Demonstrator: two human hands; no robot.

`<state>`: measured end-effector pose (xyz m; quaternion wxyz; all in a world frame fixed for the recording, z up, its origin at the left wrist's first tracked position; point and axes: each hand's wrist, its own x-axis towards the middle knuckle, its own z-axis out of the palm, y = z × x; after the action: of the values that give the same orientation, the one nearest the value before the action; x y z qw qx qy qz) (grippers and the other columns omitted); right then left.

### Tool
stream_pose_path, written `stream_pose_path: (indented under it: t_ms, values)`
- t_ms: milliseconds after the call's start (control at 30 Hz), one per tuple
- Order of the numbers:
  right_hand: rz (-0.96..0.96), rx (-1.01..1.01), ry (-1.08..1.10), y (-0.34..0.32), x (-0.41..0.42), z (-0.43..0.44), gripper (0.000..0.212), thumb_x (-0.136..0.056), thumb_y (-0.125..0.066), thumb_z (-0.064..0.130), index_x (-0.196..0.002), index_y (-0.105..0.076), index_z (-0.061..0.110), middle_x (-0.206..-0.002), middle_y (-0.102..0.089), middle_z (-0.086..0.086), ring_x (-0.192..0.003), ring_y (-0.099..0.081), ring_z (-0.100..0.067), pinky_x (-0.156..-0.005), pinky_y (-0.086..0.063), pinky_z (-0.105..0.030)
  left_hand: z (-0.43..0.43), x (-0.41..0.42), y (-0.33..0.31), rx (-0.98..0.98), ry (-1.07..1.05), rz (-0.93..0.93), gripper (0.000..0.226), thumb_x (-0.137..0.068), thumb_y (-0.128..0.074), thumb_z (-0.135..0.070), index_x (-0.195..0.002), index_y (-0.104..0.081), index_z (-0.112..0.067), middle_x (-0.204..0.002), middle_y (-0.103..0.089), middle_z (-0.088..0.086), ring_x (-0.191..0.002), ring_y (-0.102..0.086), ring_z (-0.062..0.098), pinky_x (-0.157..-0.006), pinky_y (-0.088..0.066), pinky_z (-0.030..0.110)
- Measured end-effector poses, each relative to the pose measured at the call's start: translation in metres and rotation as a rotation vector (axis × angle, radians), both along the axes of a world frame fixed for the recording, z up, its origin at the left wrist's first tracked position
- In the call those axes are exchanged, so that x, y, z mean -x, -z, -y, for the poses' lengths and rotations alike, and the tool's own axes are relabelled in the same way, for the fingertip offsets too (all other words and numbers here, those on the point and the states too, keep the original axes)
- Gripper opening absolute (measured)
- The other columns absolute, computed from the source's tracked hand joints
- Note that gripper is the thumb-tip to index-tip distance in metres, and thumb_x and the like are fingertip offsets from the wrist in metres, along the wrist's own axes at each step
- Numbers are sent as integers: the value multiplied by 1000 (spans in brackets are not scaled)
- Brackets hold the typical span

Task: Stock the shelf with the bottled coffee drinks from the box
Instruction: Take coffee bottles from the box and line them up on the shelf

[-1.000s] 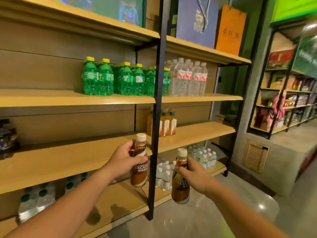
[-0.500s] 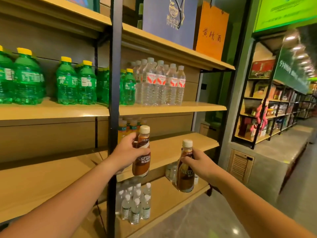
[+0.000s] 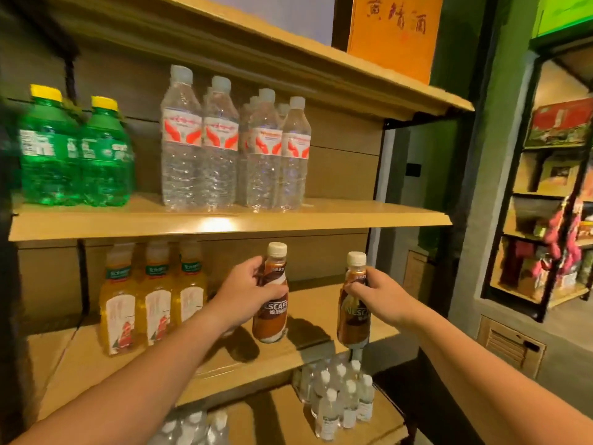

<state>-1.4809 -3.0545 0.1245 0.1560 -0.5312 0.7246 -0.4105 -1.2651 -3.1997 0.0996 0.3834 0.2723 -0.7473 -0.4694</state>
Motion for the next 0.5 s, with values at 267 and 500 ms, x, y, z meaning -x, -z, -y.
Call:
stream_pose_path:
  t_ms: [267, 500]
  values:
    - [8, -94, -152, 7, 163, 84, 20, -97, -59, 32, -115, -53, 26, -112, -63, 0, -106, -61, -17, -97, -51, -41, 42, 139, 14, -112, -167, 47, 30, -83, -80, -13, -109, -67, -20, -102, -77, 1, -98, -73, 15, -98, -55, 47]
    - [82, -145, -237, 27, 225, 175, 15, -100, -57, 28, -100, -63, 15, -101, -68, -8, -95, -64, -19, -83, -50, -28, 97, 199, 25, -277, -327, 149, 35, -87, -76, -33, -116, -68, -15, -92, -69, -4, -81, -61, 4, -66, -47, 17]
